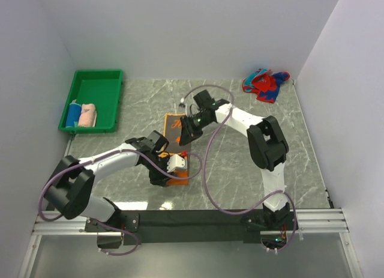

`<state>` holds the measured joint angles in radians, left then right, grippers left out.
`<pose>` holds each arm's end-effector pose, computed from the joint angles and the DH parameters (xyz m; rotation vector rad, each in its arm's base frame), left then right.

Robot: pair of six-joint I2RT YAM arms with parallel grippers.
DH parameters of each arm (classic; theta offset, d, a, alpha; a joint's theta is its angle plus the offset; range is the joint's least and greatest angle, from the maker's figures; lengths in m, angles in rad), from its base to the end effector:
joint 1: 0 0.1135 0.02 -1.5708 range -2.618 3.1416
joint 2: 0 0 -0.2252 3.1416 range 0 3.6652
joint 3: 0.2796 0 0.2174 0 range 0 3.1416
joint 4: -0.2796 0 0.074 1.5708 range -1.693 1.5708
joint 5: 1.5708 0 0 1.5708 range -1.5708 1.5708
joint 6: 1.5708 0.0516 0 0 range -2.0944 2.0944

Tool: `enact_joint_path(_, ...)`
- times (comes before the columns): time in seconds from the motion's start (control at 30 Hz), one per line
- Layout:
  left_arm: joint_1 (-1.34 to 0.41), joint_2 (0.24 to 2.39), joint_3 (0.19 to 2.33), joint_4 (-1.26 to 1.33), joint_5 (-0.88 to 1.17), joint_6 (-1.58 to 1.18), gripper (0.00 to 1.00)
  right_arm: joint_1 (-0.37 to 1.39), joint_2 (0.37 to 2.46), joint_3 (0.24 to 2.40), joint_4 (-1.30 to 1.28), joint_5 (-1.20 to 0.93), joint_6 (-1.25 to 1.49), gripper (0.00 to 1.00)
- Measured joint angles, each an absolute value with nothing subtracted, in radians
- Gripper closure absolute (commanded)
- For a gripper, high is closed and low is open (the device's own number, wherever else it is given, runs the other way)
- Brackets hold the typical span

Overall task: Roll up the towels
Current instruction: Fold the towel, then roll the towel

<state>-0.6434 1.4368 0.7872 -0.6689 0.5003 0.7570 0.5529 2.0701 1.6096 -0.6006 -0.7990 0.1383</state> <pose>0.1631 -0.1532 0.1426 1.8628 2.0707 -0.6901 0.3170 0.2391 0.1761 -0.8304 2.5325 1.2862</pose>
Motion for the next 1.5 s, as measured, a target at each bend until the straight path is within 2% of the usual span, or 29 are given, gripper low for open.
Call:
enact_joint_path(0.23, -0.667, 1.318, 0.727, -0.624, 0.479, 0.754, 0.51, 0.623, 2.12, 1.542, -0.575, -0.906, 0.196, 0.75)
enact_joint_path(0.5, -0.71, 1.335, 0.67, -0.566, 0.428, 0.757, 0.5, 0.633, 2.232, 1.542, -0.571, -0.876, 0.192, 0.79)
enact_joint_path(0.6, -0.715, 1.357, 0.661, -0.529, 0.411, 0.763, 0.64, 0.632, 2.249, 1.543, -0.574, -0.894, 0.192, 0.79)
enact_joint_path(0.63, -0.715, 1.359, 0.66, -0.517, 0.405, 0.767, 0.77, 0.632, 2.249, 1.546, -0.577, -0.892, 0.19, 0.8)
enact_joint_path(0.73, -0.715, 1.364, 0.662, -0.499, 0.392, 0.778, 0.97, 0.632, 2.249, 1.55, -0.585, -0.884, 0.181, 0.8)
enact_joint_path(0.77, -0.715, 1.364, 0.664, -0.504, 0.393, 0.781, 0.99, 0.632, 2.249, 1.551, -0.587, -0.883, 0.176, 0.8)
enact_joint_path(1.1, -0.674, 1.381, 0.814, -0.669, 0.512, 0.763, 0.99, 0.643, 2.236, 1.547, -0.594, -0.865, 0.119, 0.8)
enact_joint_path(1.37, -0.553, 1.449, 0.905, -0.739, 0.63, 0.747, 0.99, 0.665, 2.199, 1.52, -0.593, -0.818, 0.074, 0.8)
enact_joint_path(1.5, -0.478, 1.504, 0.952, -0.746, 0.675, 0.724, 0.99, 0.669, 2.196, 1.522, -0.6, -0.81, 0.057, 0.76)
